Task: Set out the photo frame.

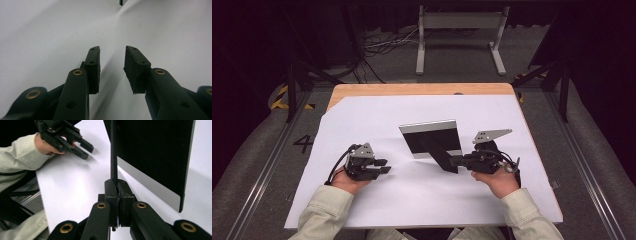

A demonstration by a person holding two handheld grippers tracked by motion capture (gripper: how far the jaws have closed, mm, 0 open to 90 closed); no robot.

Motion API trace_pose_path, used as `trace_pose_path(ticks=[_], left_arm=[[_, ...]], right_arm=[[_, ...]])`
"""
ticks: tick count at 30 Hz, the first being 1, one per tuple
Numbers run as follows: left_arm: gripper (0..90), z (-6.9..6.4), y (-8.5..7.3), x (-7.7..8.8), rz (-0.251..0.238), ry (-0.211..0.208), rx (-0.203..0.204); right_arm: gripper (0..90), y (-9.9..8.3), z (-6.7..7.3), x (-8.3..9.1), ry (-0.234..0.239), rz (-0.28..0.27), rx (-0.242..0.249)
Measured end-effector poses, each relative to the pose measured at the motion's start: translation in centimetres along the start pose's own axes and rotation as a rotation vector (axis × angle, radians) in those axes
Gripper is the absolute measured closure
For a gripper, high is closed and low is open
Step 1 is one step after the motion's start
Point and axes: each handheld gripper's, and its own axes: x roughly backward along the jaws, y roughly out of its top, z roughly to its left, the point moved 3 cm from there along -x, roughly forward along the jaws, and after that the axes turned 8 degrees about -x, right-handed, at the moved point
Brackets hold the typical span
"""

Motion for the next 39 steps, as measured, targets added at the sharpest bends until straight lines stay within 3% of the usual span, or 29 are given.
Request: trace_pose_path(ticks=[4, 7, 23, 33, 39], left_arm=[[65.9, 0.0, 0.0, 0.0, -0.002, 0.002, 0.0], [65.9, 0.0, 0.0, 0.0, -0.004, 0.002, 0.0], [65.0, 0.0, 0.1, -0.2, -0.005, -0.002, 0.004], [64.4, 0.1, 0.2, -0.3, -0.003, -0.003, -0.001], [64.3, 0.1, 0.3, -0.3, -0.003, -0.003, -0.001]], right_arm=[[88.1, -0.4, -0.6, -0.2, -0.04, 0.014, 0.025], [88.0, -0.5, -1.0, -0.2, -0.031, 0.02, 0.021], [87.8, -1.9, -1.1, -0.3, -0.053, 0.089, 0.175], [87.7, -2.5, -1.6, -0.4, -0.055, 0.122, 0.179], [87.7, -3.1, -1.8, -0.6, -0.066, 0.143, 0.215]])
